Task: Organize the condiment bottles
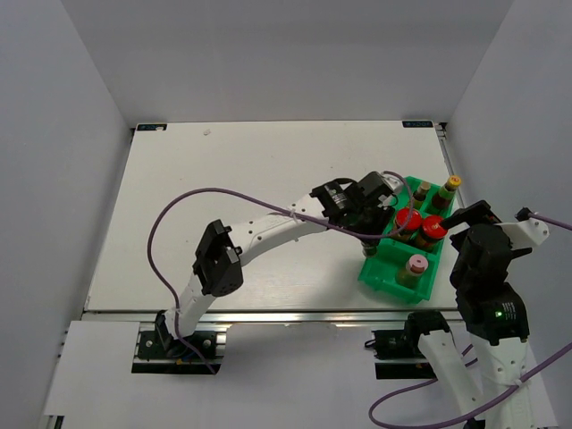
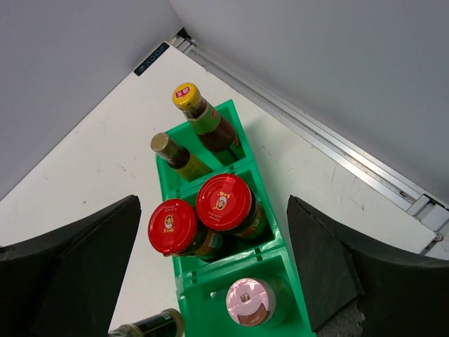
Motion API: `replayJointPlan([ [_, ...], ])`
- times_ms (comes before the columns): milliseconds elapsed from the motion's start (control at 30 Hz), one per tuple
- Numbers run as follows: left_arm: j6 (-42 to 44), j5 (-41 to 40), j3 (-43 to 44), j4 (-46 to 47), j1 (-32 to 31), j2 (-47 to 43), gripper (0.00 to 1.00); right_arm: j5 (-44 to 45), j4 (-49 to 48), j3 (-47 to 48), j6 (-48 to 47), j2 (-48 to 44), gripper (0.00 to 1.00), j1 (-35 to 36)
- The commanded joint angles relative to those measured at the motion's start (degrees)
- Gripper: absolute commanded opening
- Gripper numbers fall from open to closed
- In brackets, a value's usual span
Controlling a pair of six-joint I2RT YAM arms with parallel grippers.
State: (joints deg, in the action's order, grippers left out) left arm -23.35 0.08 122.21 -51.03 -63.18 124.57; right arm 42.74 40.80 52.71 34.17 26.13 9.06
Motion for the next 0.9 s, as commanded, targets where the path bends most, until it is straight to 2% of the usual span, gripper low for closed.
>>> replayJointPlan([
  [0,1.5,2.5,4.9,0.2,-1.9,-0.5,0.19,2.6,0.2,0.5,0.7,0.2,0.89,-0.1],
  [133,1.7,4.0,7.9,0.0,-3.4,1.7,0.20,2.1,-0.7,-0.3,-0.2,0.1,0.89,-0.1],
  [567,2.1,6.4,9.4,2.1,-4.8,7.7,0.23,1.0,-1.8,-1.6,-1.1,0.1,0.89,-0.1],
  [733,1.8,3.9,10.3,3.8,-5.3,9.5,0.23,0.6,-2.4,-2.0,-1.9,0.1,0.89,-0.1],
  [867,1.9,1.0,10.5,5.4,-5.6,9.9,0.34,0.7,-2.6,-2.1,-2.3,0.3,0.90,-0.1],
])
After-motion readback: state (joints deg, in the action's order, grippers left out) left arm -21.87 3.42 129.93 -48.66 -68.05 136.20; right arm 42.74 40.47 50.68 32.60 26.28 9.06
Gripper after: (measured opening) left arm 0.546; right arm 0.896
